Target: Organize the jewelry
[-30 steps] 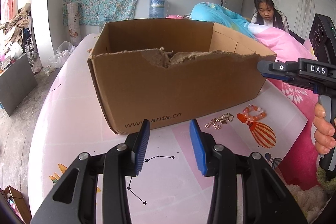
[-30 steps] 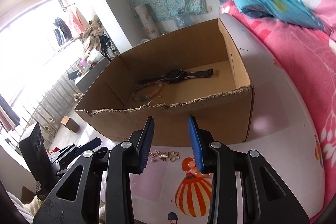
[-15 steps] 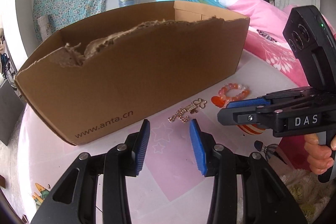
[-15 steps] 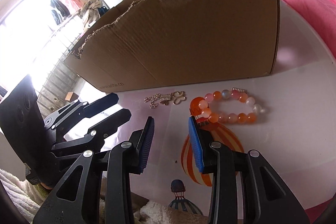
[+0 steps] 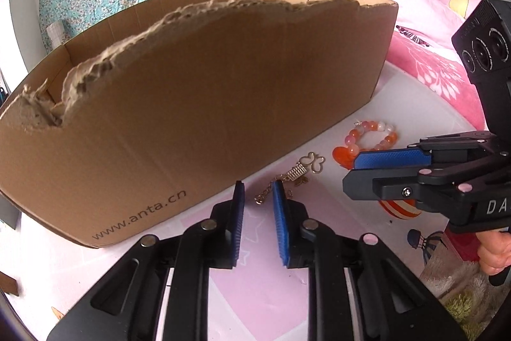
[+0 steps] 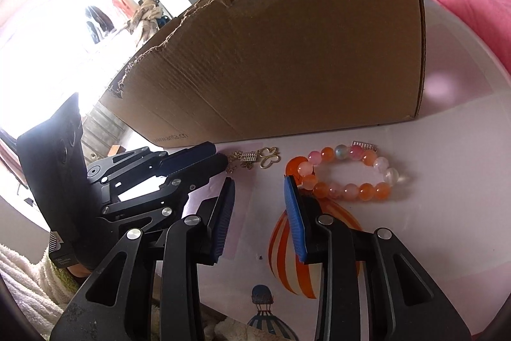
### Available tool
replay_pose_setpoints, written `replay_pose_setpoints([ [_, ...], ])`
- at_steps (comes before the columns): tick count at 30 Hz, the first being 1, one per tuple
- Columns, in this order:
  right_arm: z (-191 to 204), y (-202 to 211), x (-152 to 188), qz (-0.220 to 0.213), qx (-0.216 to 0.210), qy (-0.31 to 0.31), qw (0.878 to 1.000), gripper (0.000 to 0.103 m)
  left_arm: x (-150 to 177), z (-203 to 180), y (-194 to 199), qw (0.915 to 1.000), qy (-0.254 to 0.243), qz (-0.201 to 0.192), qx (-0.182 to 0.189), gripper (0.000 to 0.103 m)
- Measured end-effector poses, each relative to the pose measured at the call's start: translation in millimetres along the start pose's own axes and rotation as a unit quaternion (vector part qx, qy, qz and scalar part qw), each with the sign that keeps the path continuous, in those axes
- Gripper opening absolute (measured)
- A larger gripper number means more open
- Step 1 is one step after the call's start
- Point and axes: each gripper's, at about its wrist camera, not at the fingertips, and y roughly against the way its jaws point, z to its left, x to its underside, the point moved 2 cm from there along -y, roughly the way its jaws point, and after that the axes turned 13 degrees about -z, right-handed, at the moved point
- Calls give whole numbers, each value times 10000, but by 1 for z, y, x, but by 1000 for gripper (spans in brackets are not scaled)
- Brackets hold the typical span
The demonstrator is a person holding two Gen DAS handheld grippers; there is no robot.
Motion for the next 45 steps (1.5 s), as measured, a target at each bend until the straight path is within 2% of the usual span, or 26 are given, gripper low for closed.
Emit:
replay_pose_setpoints([
  [5, -6, 5, 4, -49, -52, -69, 10000, 31, -5, -8, -7, 9999, -136, -7, 73, 17],
  [7, -8, 7, 5, -65, -79, -97, 9999, 31, -6, -10, -8, 9998, -158, -17, 134, 10],
  [8, -8, 8, 5, -77, -88, -109, 9999, 31, -6, -11, -8, 9997, -179, -26, 138, 2],
  [10, -11, 11, 5, -93, -64, -109, 9999, 31, -7, -13, -9, 9997, -189, -27, 131, 1],
  [17, -13, 14, 5, -126, -7, -162, 9998, 31, -7, -1, 10, 9986, 380, -103, 362, 0],
  [25, -6, 12, 6, -129, 127, -159, 9997, 31, -8, 16, 50, 9957, 787, -352, 335, 0],
  [30, 2, 10, 7, -101, 156, -105, 9998, 33, -16, 30, 82, 9854, 1321, -760, 755, 0],
  [34, 10, 10, 5, -100, 150, -3, 9998, 33, -17, 43, 92, 9755, 1750, -881, 998, 0],
  [37, 16, 11, 4, -127, 192, 118, 9997, 33, -14, 48, 100, 9742, 1775, -977, 995, 0],
  [40, 16, 10, 6, -93, 213, 113, 9997, 33, 0, 59, 91, 9727, 2013, -752, 882, 0],
  [42, 22, 6, 6, -85, 219, 104, 9997, 33, 20, 64, 71, 9794, 1954, -249, 448, 0],
  [43, 23, 6, 6, -87, 217, 112, 9997, 33, 31, 68, 61, 9783, 2046, 44, 332, 0],
  [45, 26, 7, 5, -91, 215, 159, 9996, 33, 45, 75, 57, 9680, 2459, 144, 478, 0],
])
